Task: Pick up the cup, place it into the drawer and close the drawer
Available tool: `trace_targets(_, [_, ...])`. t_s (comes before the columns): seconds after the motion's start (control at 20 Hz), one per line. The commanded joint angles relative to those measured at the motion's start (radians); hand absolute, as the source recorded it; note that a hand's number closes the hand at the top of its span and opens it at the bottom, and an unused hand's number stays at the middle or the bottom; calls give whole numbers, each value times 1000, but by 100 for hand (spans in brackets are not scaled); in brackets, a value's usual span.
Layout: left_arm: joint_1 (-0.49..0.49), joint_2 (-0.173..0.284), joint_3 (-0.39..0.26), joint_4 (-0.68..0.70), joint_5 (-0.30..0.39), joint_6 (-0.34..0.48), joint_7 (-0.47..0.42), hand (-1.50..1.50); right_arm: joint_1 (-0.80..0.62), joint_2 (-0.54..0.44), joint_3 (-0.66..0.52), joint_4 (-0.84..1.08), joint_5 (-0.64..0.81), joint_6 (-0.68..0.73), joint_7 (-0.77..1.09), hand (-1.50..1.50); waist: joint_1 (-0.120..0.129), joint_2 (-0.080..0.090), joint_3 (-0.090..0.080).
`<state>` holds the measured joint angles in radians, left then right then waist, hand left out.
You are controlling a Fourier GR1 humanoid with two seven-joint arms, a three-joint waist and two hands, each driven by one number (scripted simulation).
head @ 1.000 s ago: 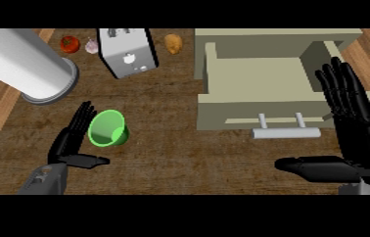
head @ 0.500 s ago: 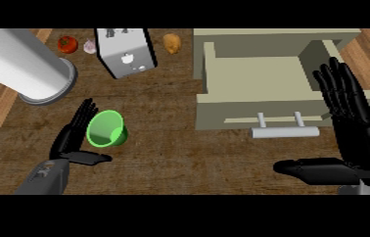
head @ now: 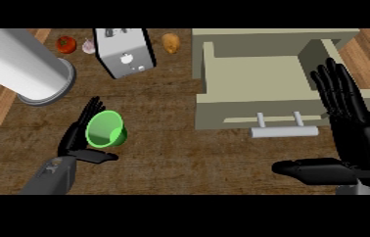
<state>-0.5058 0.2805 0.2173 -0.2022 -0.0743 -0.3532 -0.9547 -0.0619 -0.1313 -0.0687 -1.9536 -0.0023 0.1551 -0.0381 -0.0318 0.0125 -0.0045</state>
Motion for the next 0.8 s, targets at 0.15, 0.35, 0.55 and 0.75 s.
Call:
trace_targets(0.15, [16, -28, 1, 0, 18, -204, -119, -150, 26, -1, -8, 24, -7, 14, -26, -150, 2, 1, 0])
trace_targets(0.35, [-18, -73, -3, -18, 24, -197, -100, -150, -79, 2, 4, 53, 18, -15, 26, -150, 12, 1, 0])
trace_targets(0.55, [-26, -88, 1, -13, 42, -254, -75, 150, -27, -1, -11, 12, -14, 3, 12, -150, -9, 3, -1])
trace_targets(0.75, [-20, -101, -21, -47, 45, -340, -73, 150, -19, 6, -2, 30, 2, -2, 6, -150, 5, -2, 0])
